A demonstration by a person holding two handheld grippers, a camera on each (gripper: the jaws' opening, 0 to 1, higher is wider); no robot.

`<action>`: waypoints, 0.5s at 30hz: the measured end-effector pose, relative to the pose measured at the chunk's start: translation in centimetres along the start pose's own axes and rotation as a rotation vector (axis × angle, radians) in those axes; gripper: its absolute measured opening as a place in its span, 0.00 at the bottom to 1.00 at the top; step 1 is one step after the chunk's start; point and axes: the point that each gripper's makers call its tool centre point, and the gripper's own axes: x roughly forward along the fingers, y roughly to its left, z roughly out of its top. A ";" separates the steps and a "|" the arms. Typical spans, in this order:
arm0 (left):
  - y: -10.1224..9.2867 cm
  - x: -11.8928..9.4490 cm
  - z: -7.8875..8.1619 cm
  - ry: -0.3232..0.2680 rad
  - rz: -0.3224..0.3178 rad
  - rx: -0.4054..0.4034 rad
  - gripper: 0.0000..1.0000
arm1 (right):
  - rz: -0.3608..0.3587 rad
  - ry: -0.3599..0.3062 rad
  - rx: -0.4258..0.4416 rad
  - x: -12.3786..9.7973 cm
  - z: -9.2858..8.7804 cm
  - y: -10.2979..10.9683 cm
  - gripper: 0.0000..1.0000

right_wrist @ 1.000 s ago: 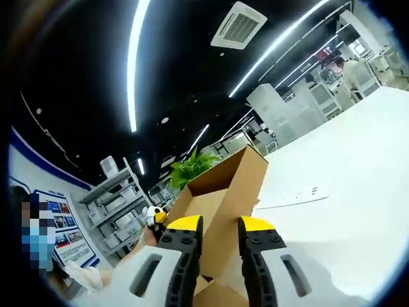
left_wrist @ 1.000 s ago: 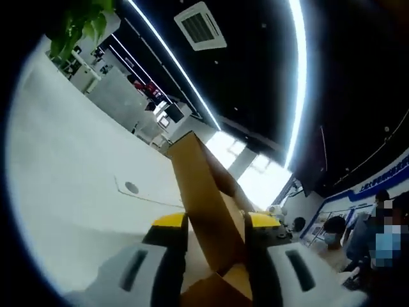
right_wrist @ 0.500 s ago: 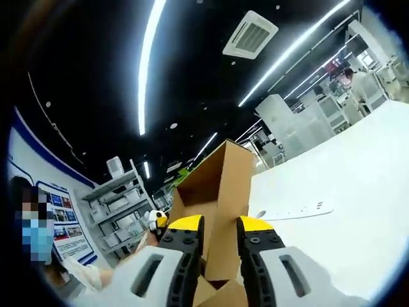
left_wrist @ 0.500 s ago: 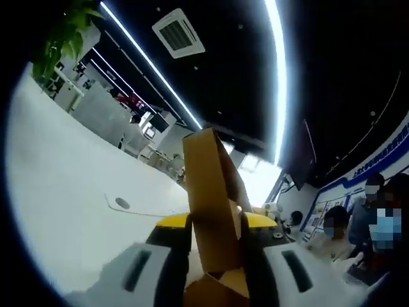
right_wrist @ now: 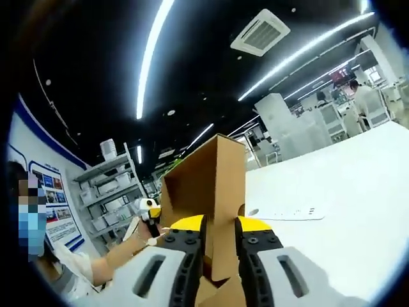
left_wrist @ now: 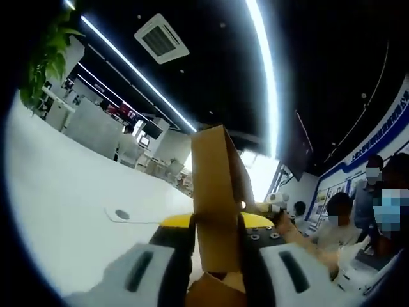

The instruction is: Operate the shoe box by opening the lid, removing the specified soft item, and placing it in the target area until the item is outside and the box remains undamaged.

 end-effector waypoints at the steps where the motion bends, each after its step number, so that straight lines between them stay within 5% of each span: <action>1: 0.0 0.0 0.1 -0.001 0.000 0.001 0.27 | -0.012 0.003 -0.021 0.0 0.0 -0.1 0.14; 7: -0.7 0.2 0.1 0.014 -0.007 0.080 0.26 | -0.073 0.051 -0.140 -0.3 0.6 -0.1 0.15; 15: -1.2 0.2 0.5 0.035 0.003 0.131 0.26 | -0.084 0.118 -0.181 -0.4 1.1 0.3 0.16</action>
